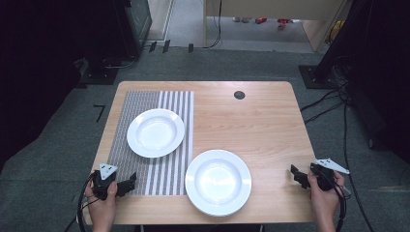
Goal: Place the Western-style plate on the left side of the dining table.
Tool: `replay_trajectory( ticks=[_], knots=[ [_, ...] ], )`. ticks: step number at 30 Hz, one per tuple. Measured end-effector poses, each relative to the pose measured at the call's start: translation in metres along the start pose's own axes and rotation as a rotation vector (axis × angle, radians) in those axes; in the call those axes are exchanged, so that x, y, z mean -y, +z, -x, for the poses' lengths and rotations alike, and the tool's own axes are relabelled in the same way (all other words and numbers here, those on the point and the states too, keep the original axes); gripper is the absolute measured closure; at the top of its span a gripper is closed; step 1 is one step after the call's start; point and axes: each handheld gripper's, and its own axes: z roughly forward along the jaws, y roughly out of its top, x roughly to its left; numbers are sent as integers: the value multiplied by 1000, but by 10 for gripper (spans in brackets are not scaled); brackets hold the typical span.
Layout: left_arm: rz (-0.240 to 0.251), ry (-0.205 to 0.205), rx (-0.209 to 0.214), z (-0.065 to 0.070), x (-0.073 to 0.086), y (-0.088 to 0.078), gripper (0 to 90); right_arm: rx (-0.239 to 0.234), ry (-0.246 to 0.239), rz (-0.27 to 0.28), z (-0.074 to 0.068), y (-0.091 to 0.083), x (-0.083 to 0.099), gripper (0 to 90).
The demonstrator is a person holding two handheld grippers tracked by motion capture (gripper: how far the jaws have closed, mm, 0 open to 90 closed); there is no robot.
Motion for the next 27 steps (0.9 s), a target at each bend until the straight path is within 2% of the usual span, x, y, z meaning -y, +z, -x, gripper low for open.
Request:
replay_trajectory(
  ticks=[6,11,27],
  knots=[
    [-1,2,0,0,0,0,102,19,-29,-14,-3,1,0,152],
    [-1,2,0,0,0,0,102,54,-81,-32,-9,3,0,140],
    [-1,2,0,0,0,0,102,54,-80,-32,-9,3,0,140]
  ],
)
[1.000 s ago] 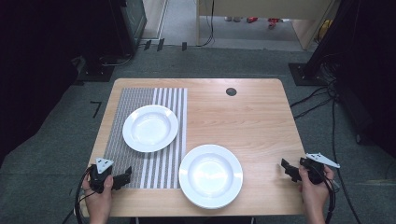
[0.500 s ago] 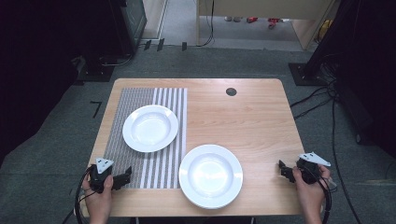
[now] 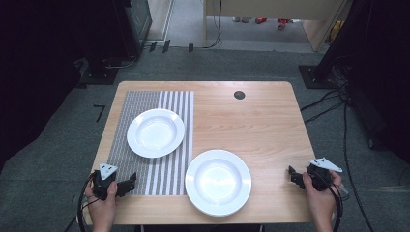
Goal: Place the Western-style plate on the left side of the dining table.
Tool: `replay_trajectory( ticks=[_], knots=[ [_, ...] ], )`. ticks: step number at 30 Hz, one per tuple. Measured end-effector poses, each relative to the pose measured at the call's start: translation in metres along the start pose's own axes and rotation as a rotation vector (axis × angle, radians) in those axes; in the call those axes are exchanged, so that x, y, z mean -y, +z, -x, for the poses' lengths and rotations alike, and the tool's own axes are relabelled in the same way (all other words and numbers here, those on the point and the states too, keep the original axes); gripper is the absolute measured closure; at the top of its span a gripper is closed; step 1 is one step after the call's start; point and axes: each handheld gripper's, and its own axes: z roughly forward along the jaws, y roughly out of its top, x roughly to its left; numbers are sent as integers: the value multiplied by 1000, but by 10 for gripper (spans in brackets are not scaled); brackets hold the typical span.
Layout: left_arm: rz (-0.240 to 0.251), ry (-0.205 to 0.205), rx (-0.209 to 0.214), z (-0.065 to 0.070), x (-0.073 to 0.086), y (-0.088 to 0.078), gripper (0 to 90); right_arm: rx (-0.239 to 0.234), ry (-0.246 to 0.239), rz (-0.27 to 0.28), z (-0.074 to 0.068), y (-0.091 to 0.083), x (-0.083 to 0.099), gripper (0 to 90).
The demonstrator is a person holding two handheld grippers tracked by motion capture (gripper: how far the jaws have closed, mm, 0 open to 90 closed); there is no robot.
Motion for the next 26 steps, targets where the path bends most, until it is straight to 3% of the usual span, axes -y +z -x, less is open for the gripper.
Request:
replay_trajectory(
  ticks=[26],
  knots=[
    [3,-9,10,-1,0,0,99,0,0,0,0,0,0,140]
  ],
)
